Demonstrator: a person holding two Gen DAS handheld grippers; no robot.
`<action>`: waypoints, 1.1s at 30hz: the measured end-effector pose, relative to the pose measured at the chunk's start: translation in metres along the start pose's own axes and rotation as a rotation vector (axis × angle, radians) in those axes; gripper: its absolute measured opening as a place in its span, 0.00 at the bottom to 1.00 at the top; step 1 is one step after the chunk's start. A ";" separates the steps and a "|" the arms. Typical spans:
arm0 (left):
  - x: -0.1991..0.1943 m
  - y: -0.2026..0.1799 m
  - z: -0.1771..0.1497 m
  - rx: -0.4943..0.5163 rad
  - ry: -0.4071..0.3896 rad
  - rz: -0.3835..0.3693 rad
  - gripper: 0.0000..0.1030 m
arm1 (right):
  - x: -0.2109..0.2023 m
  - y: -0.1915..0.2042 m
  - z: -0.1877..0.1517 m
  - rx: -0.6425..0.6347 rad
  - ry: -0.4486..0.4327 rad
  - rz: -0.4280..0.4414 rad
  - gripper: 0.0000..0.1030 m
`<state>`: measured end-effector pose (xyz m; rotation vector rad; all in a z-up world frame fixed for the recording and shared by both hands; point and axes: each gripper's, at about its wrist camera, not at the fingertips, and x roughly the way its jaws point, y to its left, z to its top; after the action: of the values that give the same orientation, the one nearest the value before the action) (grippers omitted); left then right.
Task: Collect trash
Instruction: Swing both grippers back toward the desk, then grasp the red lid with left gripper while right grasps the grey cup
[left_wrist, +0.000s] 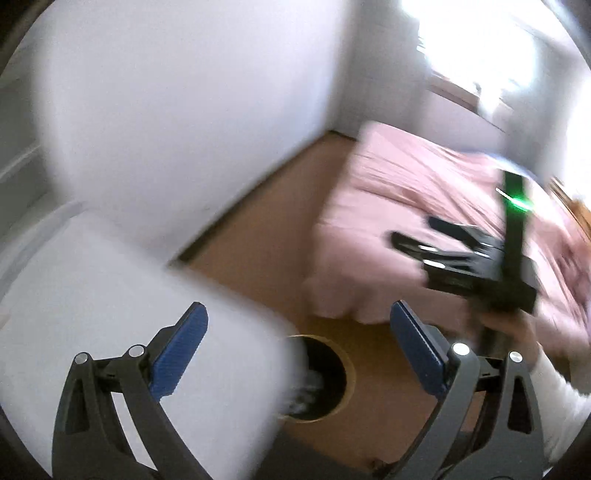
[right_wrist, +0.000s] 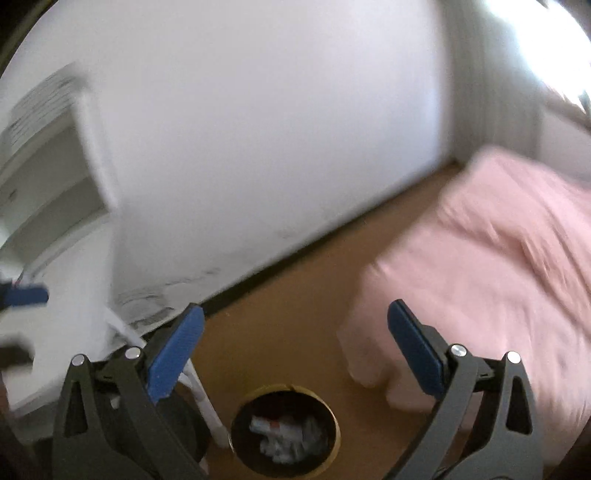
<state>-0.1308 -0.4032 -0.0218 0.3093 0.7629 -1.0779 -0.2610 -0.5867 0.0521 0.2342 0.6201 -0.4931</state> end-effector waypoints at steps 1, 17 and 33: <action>-0.010 0.021 -0.005 -0.046 -0.006 0.052 0.93 | 0.005 0.025 0.010 -0.048 -0.002 0.052 0.93; -0.203 0.303 -0.145 -0.720 -0.003 0.683 0.93 | 0.069 0.322 0.050 -0.444 0.170 0.564 0.93; -0.138 0.395 -0.108 -0.584 0.107 0.497 0.93 | 0.150 0.501 0.059 -0.562 0.362 0.764 0.75</action>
<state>0.1371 -0.0655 -0.0541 0.0469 0.9945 -0.3460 0.1274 -0.2326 0.0399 0.0101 0.9315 0.4742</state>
